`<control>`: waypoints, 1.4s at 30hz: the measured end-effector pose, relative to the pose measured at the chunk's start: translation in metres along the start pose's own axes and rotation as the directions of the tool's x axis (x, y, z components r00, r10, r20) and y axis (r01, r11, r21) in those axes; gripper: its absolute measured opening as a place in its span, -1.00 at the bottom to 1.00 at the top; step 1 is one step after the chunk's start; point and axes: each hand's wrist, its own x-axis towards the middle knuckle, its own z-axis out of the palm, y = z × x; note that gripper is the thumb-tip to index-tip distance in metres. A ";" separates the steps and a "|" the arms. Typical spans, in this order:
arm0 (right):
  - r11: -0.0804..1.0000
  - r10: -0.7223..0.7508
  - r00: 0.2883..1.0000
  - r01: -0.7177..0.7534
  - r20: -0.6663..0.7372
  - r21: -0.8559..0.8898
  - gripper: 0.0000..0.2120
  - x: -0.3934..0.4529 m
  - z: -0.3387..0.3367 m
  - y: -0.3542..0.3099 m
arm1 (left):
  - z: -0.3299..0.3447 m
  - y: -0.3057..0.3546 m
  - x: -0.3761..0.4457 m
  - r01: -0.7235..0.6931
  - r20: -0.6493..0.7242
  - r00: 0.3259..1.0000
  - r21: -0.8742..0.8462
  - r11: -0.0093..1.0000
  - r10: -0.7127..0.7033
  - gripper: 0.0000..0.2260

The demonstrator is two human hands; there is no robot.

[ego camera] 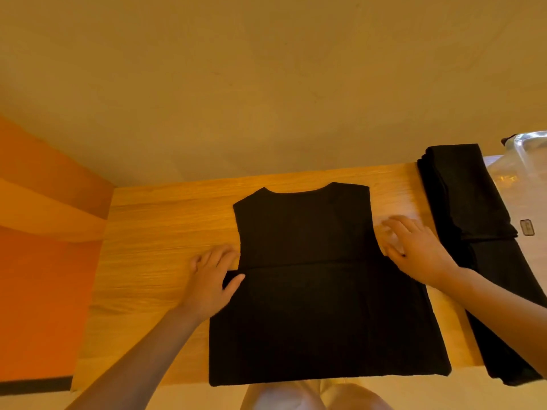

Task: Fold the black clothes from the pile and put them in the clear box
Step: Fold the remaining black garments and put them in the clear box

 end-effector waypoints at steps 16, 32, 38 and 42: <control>0.961 0.230 0.951 -0.256 0.207 0.108 -0.84 -0.024 -0.006 0.019 | -0.031 0.010 -0.008 0.429 0.106 0.901 -0.071 0.901 -0.421 -0.89; 0.681 0.295 0.942 -0.323 0.158 0.657 -0.91 -0.057 -0.040 0.009 | -0.065 0.028 -0.028 0.397 0.066 0.882 -0.637 0.661 -0.466 -0.91; 0.647 0.278 0.959 -0.141 -0.060 0.749 -0.89 -0.036 -0.089 -0.002 | -0.117 0.032 -0.003 0.227 -0.052 0.900 -0.793 0.566 -0.433 -0.87; 0.611 0.390 0.916 -0.178 -0.097 0.772 -0.90 0.023 -0.099 0.010 | -0.127 0.006 0.060 0.238 -0.089 0.888 -0.749 0.619 -0.450 -0.87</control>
